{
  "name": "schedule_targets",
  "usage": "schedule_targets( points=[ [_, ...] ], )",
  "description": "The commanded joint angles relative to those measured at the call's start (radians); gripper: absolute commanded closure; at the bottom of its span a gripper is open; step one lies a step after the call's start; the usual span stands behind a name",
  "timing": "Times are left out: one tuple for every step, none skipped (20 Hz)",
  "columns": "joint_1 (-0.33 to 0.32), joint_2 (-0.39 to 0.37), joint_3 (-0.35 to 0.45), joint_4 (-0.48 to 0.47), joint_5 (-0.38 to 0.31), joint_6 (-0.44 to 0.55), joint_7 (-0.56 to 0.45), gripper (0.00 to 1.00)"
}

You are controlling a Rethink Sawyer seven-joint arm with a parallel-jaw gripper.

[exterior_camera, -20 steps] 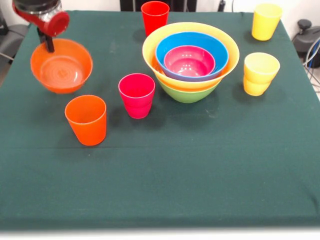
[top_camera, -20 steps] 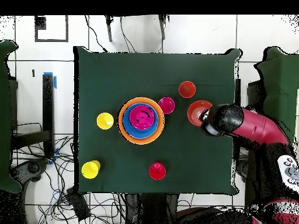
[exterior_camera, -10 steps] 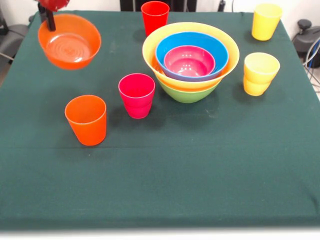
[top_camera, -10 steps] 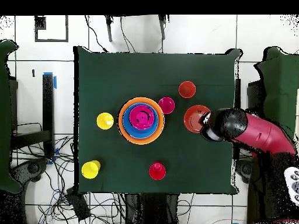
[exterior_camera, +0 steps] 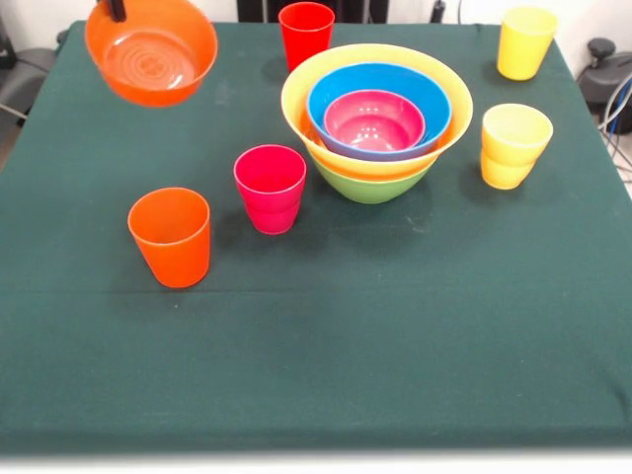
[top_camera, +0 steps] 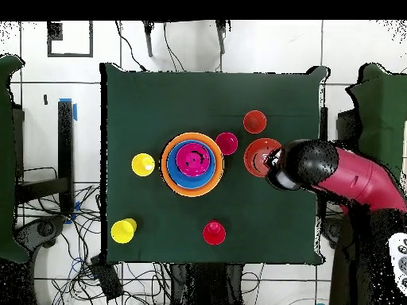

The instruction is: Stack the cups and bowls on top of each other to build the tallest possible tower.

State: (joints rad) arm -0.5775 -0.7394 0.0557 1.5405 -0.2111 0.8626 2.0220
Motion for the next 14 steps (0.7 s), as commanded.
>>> schedule_targets(
  points=[
    [0.077,-0.009,0.032,0.017,0.027,0.109,0.079,1.00],
    [0.085,-0.001,0.028,0.010,0.028,0.109,0.089,1.00],
    [0.093,0.004,0.023,0.006,0.028,0.105,0.097,1.00],
    [0.100,0.014,0.019,-0.005,0.028,0.107,0.104,1.00],
    [0.108,0.021,0.015,-0.015,0.030,0.108,0.112,1.00],
    [0.116,0.029,0.012,-0.024,0.031,0.109,0.120,1.00],
    [0.123,0.034,0.009,-0.028,0.034,0.109,0.128,1.00],
    [0.130,0.030,0.003,-0.020,0.034,0.102,0.134,1.00],
    [0.135,0.035,0.000,-0.026,0.032,0.102,0.135,1.00],
    [0.138,0.044,-0.001,-0.037,0.035,0.107,0.136,1.00],
    [0.137,0.052,-0.002,-0.044,0.031,0.101,0.127,1.00],
    [0.133,0.063,-0.001,-0.051,0.032,0.098,0.119,1.00],
    [0.127,0.074,0.000,-0.055,0.030,0.088,0.107,1.00],
    [0.119,0.086,0.002,-0.061,0.025,0.077,0.092,1.00]
  ],
)
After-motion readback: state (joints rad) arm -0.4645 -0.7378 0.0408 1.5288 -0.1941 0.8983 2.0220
